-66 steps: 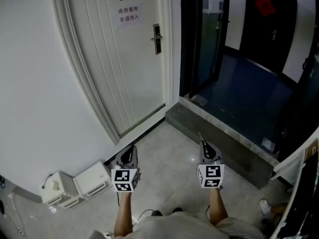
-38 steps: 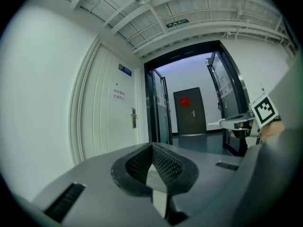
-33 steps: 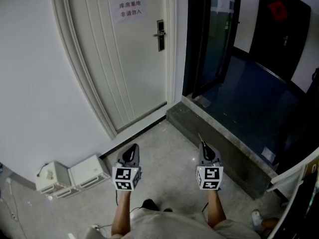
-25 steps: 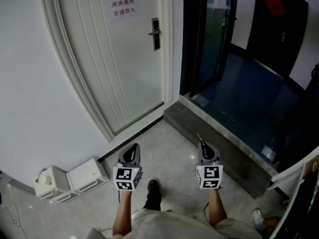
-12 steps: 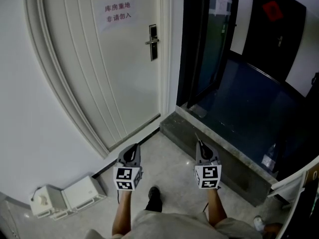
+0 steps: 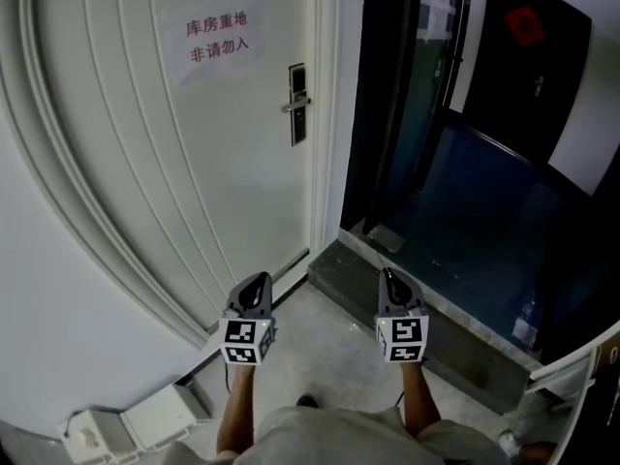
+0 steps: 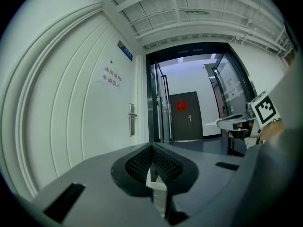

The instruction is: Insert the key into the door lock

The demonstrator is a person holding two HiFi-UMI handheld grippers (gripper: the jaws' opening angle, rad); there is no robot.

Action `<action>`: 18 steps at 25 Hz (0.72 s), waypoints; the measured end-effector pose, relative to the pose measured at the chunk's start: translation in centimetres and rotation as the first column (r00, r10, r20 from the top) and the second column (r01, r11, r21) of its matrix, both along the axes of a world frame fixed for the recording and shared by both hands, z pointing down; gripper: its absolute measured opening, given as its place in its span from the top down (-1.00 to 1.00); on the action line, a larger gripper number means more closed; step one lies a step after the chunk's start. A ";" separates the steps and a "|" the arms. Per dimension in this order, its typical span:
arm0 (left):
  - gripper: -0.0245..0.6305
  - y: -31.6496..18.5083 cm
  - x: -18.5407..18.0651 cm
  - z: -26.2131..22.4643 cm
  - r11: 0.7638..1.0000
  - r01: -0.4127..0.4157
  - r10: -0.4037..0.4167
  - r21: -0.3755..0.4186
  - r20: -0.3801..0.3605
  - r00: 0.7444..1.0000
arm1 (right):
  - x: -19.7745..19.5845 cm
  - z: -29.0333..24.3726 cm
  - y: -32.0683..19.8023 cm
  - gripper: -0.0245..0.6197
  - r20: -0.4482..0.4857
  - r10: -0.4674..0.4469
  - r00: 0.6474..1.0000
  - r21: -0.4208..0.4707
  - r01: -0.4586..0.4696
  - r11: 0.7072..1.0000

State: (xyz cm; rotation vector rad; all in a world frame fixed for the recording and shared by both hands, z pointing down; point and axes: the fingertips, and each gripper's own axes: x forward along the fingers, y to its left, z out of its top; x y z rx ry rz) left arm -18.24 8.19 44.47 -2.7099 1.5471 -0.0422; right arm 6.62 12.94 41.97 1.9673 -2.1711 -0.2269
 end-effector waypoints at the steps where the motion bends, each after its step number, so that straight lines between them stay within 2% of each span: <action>1: 0.87 -1.4 -0.2 0.1 1.000 -0.004 0.004 -0.002 0.000 1.000 | -0.2 0.1 -1.3 0.83 -0.001 0.005 1.000 -0.002 -0.005 1.000; 6: 0.87 -6.5 -0.8 1.0 1.000 -0.024 0.024 -0.019 -0.002 1.000 | -1.1 0.8 -6.1 0.83 -0.004 0.023 1.000 -0.021 -0.023 1.000; 18: 0.87 -13.5 0.1 3.4 0.998 -0.041 0.042 -0.055 0.009 0.999 | 0.1 3.3 -12.8 0.83 -0.002 0.046 0.999 -0.061 -0.046 0.997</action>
